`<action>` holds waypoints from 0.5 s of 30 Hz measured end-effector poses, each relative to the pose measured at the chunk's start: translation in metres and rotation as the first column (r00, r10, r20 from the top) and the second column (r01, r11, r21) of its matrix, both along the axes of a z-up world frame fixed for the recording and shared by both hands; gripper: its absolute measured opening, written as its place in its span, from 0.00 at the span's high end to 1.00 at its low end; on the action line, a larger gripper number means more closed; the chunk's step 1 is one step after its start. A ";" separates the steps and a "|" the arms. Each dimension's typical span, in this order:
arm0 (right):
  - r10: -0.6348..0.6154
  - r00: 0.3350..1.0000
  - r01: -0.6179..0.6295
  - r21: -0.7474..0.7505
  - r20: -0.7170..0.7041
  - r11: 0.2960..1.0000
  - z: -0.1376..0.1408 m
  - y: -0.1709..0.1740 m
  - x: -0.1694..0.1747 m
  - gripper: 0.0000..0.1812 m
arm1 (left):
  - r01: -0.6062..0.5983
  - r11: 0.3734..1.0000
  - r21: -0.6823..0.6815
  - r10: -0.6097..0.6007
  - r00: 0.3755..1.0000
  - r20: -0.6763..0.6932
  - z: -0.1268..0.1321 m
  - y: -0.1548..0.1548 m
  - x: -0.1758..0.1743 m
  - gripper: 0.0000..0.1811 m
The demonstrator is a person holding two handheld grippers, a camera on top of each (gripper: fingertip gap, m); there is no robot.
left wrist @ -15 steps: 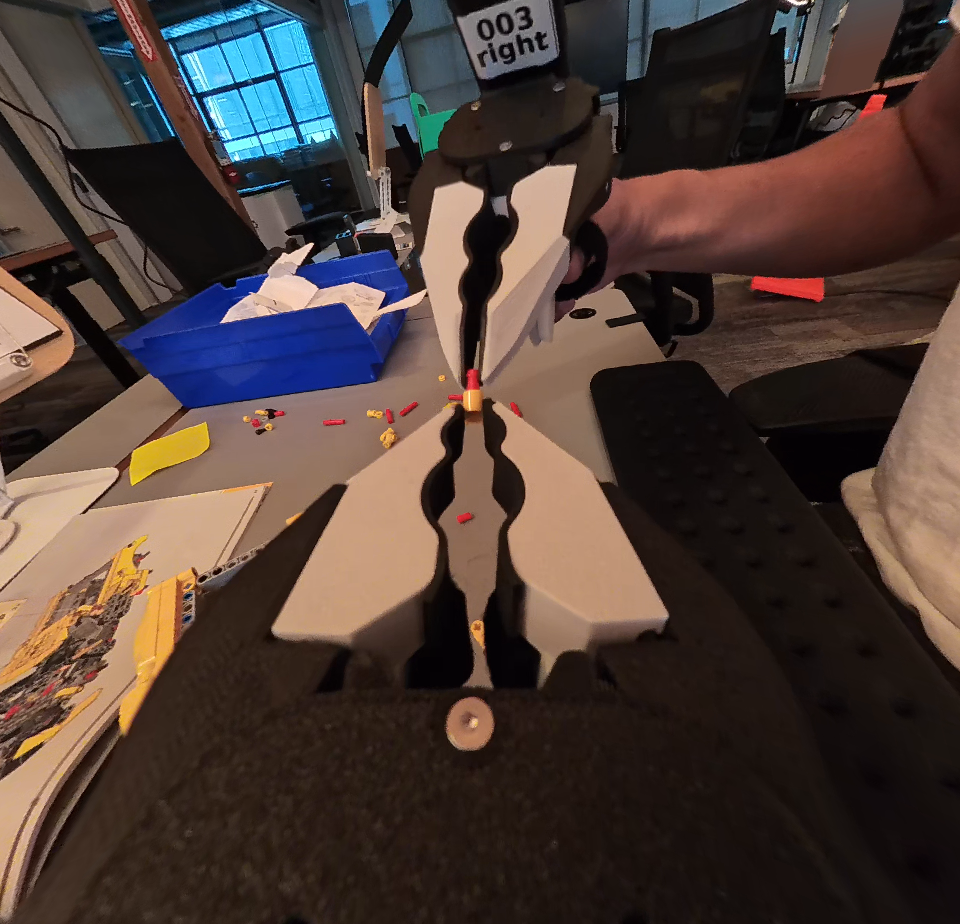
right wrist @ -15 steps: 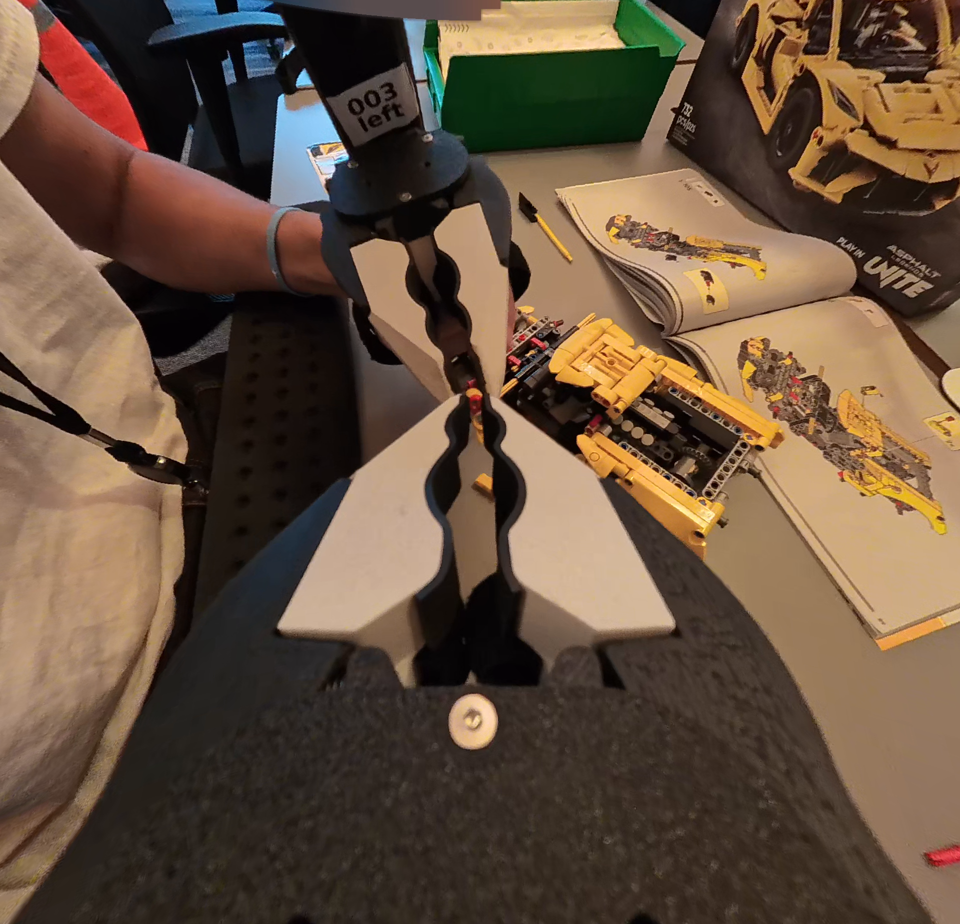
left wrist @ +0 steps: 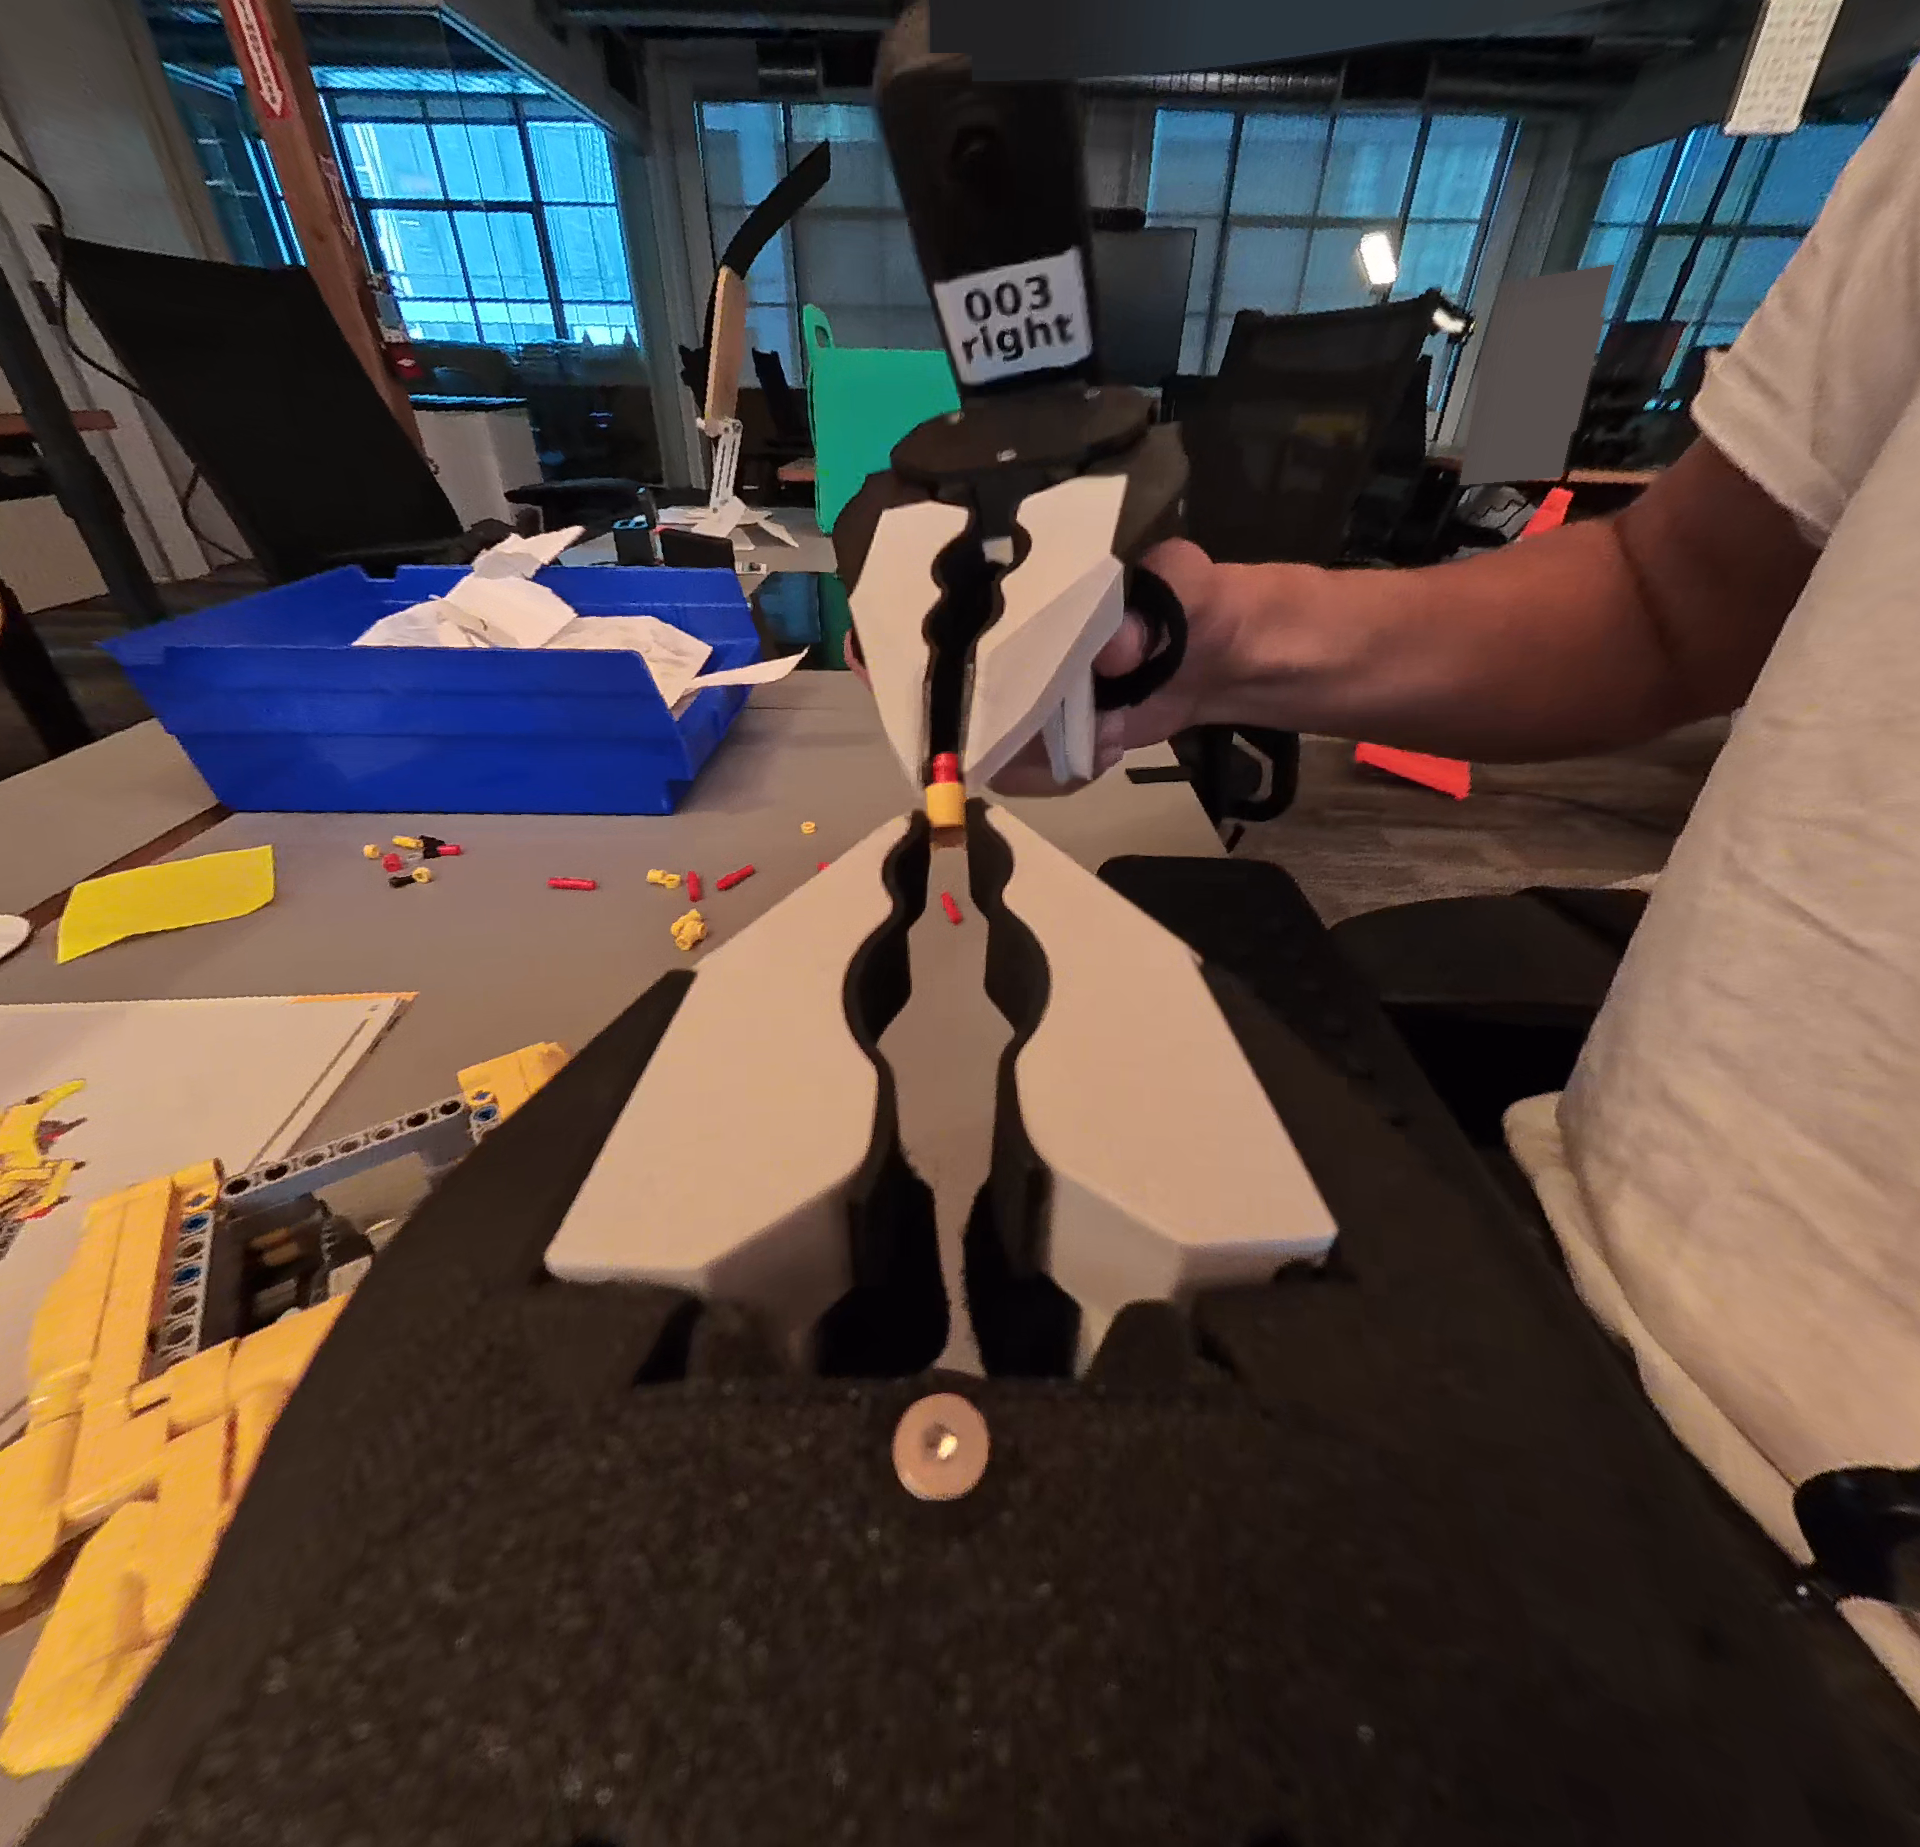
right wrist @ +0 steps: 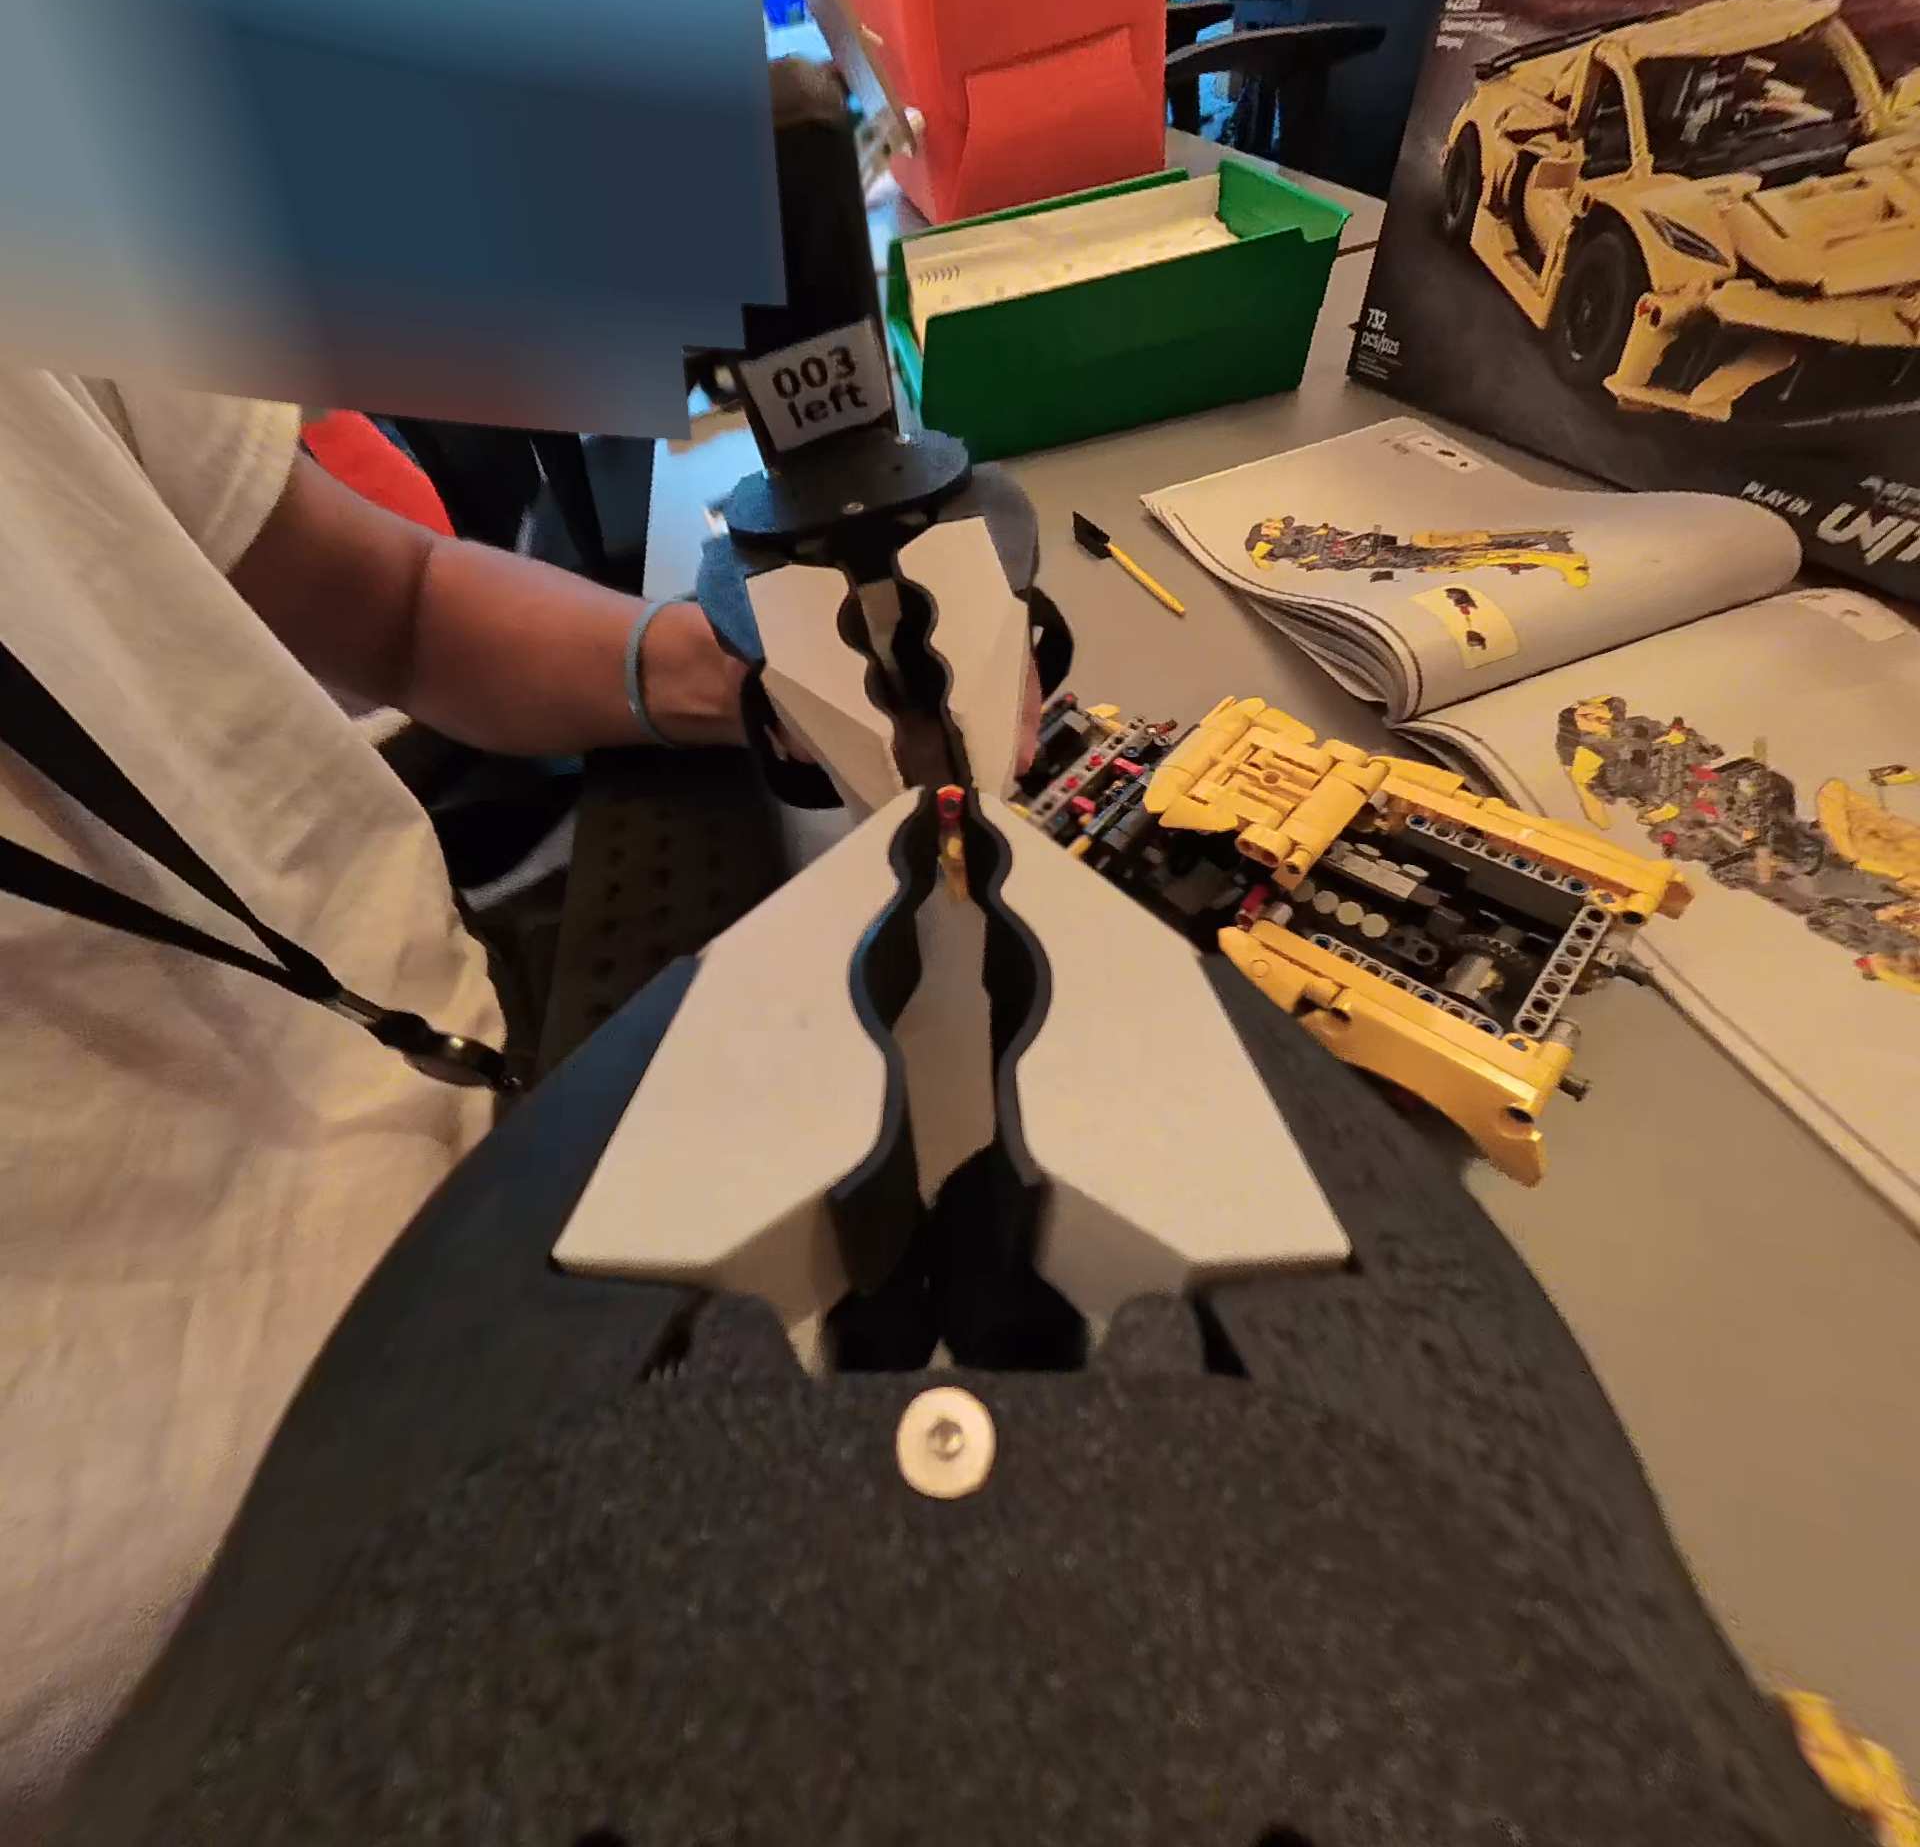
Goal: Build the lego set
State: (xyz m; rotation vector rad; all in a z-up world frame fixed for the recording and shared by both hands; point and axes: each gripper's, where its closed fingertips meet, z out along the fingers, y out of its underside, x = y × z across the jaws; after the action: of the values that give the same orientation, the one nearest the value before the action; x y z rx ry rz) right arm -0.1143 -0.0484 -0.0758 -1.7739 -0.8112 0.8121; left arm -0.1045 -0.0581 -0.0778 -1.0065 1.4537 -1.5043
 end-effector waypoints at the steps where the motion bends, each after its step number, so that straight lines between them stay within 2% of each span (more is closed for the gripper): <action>1: -0.005 0.999 0.005 -0.027 -0.032 1.000 0.003 0.001 0.000 0.98 | 0.002 1.000 -0.017 -0.001 1.000 0.008 0.002 0.001 0.000 0.96; 3: -0.018 1.000 0.018 -0.008 -0.018 1.000 0.005 0.003 0.001 0.97 | 0.004 0.999 -0.052 -0.004 1.000 0.014 0.004 0.003 0.001 0.96; 4: -0.035 0.999 0.034 0.031 0.026 0.999 0.004 0.004 0.004 0.89 | 0.006 0.996 -0.088 -0.004 1.000 0.014 0.005 0.005 0.002 0.96; 6: -0.093 0.983 0.075 0.113 0.158 0.991 -0.001 0.008 0.009 0.80 | -0.002 0.983 -0.186 0.003 1.000 0.006 0.005 0.014 0.002 0.96; 9: -0.220 0.909 0.147 0.220 0.355 0.964 -0.011 0.018 0.011 0.67 | -0.002 0.939 -0.344 0.002 1.000 0.002 0.008 0.028 0.002 0.96; 12: -0.366 0.829 0.198 0.390 0.422 0.899 -0.003 0.030 0.009 0.68 | -0.006 0.905 -0.425 -0.003 1.000 -0.019 0.005 0.034 0.004 0.96; 15: -0.420 0.752 0.166 0.470 0.509 0.867 -0.008 0.038 0.004 0.75 | 0.028 0.850 -0.527 -0.031 1.000 0.003 0.009 0.036 0.003 0.96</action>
State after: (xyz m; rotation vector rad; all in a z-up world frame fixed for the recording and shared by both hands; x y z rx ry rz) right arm -0.1106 -0.0107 -0.0843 -1.7239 -0.9730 -0.1661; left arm -0.1015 -0.0222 -0.0688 -1.3092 1.0726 -1.9839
